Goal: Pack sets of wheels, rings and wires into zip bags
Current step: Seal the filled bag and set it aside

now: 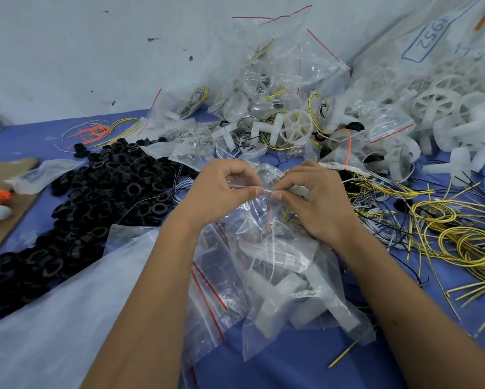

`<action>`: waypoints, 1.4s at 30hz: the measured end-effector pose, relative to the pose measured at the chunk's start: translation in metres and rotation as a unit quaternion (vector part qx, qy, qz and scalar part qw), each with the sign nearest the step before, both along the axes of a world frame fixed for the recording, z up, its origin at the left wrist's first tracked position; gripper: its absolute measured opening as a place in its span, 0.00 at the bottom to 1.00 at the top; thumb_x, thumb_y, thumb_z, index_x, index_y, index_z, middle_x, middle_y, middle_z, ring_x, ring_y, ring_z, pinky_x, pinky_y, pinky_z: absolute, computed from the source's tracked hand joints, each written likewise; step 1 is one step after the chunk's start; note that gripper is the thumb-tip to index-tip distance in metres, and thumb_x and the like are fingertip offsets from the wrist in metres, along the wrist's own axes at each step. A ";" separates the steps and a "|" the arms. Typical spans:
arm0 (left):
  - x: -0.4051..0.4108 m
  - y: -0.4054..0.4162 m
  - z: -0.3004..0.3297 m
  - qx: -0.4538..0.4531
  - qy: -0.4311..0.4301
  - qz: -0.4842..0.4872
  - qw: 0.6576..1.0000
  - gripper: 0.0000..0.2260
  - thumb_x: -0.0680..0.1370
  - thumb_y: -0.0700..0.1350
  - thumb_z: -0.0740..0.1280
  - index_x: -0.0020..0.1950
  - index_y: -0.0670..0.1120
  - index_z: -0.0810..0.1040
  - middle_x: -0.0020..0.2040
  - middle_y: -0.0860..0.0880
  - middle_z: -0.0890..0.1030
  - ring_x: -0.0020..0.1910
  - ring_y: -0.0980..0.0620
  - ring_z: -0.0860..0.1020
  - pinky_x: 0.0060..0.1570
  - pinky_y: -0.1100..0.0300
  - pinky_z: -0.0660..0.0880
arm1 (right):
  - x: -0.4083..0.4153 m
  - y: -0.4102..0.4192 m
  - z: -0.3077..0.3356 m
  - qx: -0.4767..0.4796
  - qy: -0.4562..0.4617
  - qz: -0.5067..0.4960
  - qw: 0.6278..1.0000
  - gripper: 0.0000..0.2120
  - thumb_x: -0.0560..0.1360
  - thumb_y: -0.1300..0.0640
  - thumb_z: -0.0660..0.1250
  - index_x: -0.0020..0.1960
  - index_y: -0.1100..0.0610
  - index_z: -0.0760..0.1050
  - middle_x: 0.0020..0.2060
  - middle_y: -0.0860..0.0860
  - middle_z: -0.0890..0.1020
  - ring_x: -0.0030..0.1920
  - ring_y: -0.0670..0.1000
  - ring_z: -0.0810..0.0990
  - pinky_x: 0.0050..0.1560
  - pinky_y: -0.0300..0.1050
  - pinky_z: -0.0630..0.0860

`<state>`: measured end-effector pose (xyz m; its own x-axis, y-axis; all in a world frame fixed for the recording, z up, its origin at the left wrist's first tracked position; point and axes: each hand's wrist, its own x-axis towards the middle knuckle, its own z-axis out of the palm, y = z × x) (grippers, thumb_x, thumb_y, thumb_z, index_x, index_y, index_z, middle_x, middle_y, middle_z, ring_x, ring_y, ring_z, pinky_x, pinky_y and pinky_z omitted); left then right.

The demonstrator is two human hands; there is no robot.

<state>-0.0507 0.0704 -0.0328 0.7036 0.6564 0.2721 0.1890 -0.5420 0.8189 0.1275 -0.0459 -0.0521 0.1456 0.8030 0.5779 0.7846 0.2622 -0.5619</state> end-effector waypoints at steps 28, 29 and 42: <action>-0.013 0.006 0.005 -0.034 -0.008 0.032 0.999 0.07 0.77 0.35 0.73 0.41 0.45 0.82 0.36 0.54 0.81 0.36 0.62 0.77 0.43 0.70 0.72 | 0.006 -0.004 0.001 0.019 0.064 -0.075 0.995 0.02 0.73 0.58 0.77 0.43 0.56 0.86 0.37 0.43 0.83 0.43 0.45 0.78 0.54 0.43 0.74; -0.014 0.006 0.005 -0.036 -0.012 0.037 0.999 0.07 0.78 0.35 0.72 0.42 0.44 0.82 0.36 0.53 0.80 0.35 0.63 0.76 0.42 0.70 0.72 | 0.006 -0.004 0.001 0.023 0.062 -0.074 0.995 0.02 0.73 0.59 0.77 0.42 0.57 0.86 0.37 0.46 0.83 0.43 0.46 0.78 0.55 0.44 0.74; -0.011 0.009 0.001 -0.124 -0.139 0.074 0.980 0.06 0.79 0.36 0.72 0.43 0.44 0.83 0.33 0.50 0.81 0.30 0.55 0.77 0.33 0.63 0.76 | 0.001 0.000 0.000 0.000 0.249 -0.046 0.967 0.12 0.76 0.50 0.75 0.38 0.57 0.83 0.30 0.42 0.82 0.31 0.41 0.76 0.37 0.34 0.71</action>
<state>-0.0619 0.0789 -0.0319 0.5177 0.8158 0.2579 0.0020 -0.3026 0.9531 0.1288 -0.0457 -0.0521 0.4762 0.7737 0.4179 0.4370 0.2042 -0.8760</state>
